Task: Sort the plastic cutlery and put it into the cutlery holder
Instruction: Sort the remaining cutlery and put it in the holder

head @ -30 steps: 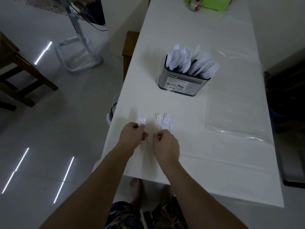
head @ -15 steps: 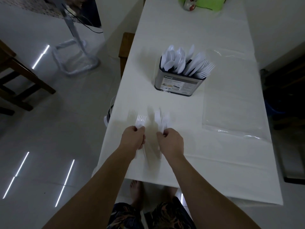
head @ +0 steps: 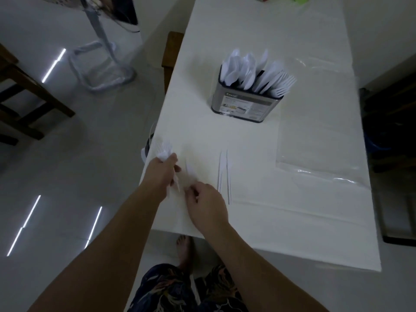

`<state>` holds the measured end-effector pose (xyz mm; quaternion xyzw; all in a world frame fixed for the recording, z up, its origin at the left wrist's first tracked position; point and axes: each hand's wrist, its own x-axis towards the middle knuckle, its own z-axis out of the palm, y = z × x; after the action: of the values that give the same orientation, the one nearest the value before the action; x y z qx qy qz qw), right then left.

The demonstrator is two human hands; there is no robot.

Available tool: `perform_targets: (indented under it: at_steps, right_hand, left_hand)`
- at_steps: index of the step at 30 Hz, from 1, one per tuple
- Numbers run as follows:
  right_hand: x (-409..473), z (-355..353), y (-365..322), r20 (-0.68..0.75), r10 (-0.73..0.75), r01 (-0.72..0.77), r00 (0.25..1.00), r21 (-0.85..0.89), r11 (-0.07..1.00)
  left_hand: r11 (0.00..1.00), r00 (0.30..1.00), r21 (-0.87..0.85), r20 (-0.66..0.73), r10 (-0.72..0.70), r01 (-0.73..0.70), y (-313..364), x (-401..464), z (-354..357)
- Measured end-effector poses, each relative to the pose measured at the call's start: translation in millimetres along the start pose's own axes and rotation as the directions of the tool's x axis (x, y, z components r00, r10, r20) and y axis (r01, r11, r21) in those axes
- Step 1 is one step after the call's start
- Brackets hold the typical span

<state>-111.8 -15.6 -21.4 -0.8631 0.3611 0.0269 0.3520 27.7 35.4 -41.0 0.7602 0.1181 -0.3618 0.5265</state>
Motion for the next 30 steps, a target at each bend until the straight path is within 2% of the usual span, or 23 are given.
perform_targets:
  at_steps: [3, 6, 9, 15, 21, 27, 29, 30]
  right_hand:
    - [-10.0, 1.5, 19.4, -0.037, 0.093, -0.098, 0.995, -0.161, 0.982]
    - [-16.7, 1.2, 30.7, -0.012, 0.2, -0.199, 0.98, -0.191, 0.961]
    - [-20.2, 5.2, 34.7, 0.019, 0.172, -0.161, 0.985, -0.256, 0.953]
    - [-14.9, 12.8, 34.8, -0.012, 0.153, -0.147, 0.988, -0.344, 0.927]
    - [3.1, 5.8, 35.9, -0.091, 0.225, -0.242, 0.97, -0.272, 0.931]
    - [10.4, -6.2, 35.0, -0.1, 0.246, -0.263, 0.964, -0.249, 0.932]
    - [8.8, -13.6, 31.2, -0.103, 0.212, -0.227, 0.972, -0.171, 0.959]
    - [9.2, -18.5, 27.4, -0.104, 0.189, -0.197, 0.976, -0.068, 0.978]
  left_hand:
    - [0.996, 0.998, -0.09, -0.063, -0.027, 0.021, 1.3, 9.2, -10.7]
    - [0.969, 0.997, -0.236, -0.027, -0.078, 0.07, 1.7, 6.3, -18.6]
    - [0.952, 0.996, -0.293, 0.014, -0.091, 0.091, 0.0, 1.0, -17.9]
    - [0.938, 0.994, -0.33, 0.019, -0.107, 0.107, -6.8, -7.6, -17.2]
    - [0.952, 0.996, -0.291, 0.036, -0.085, 0.092, -7.6, -11.5, -20.7]
    - [0.976, 0.99, -0.209, 0.139, -0.034, 0.063, -6.2, -20.5, -12.4]
    - [0.987, 0.977, -0.157, 0.213, 0.001, 0.033, -6.0, -27.4, -8.7]
    - [0.994, 0.963, -0.109, 0.267, 0.027, 0.002, -6.3, -31.7, -6.9]
